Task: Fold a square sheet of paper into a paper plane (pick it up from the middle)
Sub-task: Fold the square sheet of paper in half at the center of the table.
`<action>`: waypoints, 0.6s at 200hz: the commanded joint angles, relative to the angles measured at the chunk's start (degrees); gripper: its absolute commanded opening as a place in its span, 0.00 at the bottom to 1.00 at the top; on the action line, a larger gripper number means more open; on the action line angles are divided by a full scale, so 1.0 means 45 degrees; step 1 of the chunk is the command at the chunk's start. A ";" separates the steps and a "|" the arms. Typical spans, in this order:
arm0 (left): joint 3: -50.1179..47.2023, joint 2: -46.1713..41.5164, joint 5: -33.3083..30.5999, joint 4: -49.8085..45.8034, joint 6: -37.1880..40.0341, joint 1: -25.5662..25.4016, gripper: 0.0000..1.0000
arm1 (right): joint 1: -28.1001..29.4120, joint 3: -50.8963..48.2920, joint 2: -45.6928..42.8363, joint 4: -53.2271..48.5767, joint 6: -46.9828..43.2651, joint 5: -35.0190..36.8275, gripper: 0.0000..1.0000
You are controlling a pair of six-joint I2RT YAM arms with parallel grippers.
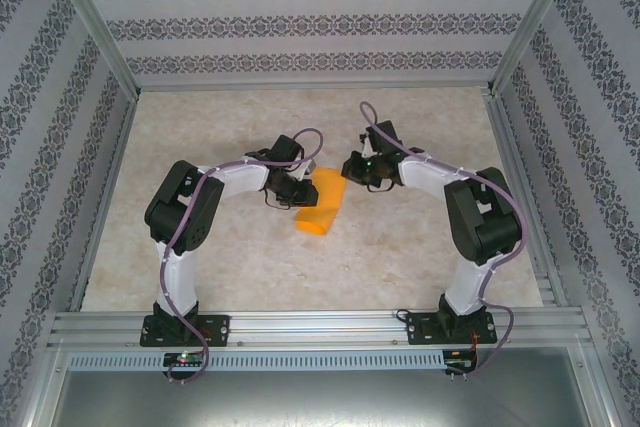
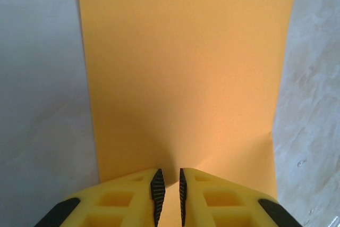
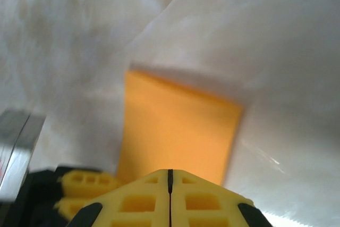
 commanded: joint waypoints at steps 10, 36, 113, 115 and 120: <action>-0.0549 0.1317 -0.1348 -0.1800 0.0303 -0.0079 0.23 | 0.0865 -0.0729 -0.0193 -0.0335 0.0821 -0.0363 0.07; -0.0421 0.1378 -0.1381 -0.1989 0.0453 -0.0088 0.23 | 0.1254 -0.0847 0.0232 -0.0097 0.0980 -0.0584 0.07; -0.0441 0.1495 -0.1454 -0.1994 0.0458 -0.0086 0.23 | 0.1480 -0.0911 0.0763 -0.1074 0.0260 -0.0564 0.07; -0.0431 0.1510 -0.1455 -0.1993 0.0458 -0.0088 0.23 | 0.1477 -0.0916 0.0776 -0.1104 0.0228 -0.0569 0.07; -0.0421 0.1514 -0.1455 -0.2014 0.0470 -0.0072 0.23 | 0.1517 -0.0934 0.0755 -0.1168 0.0168 -0.0604 0.07</action>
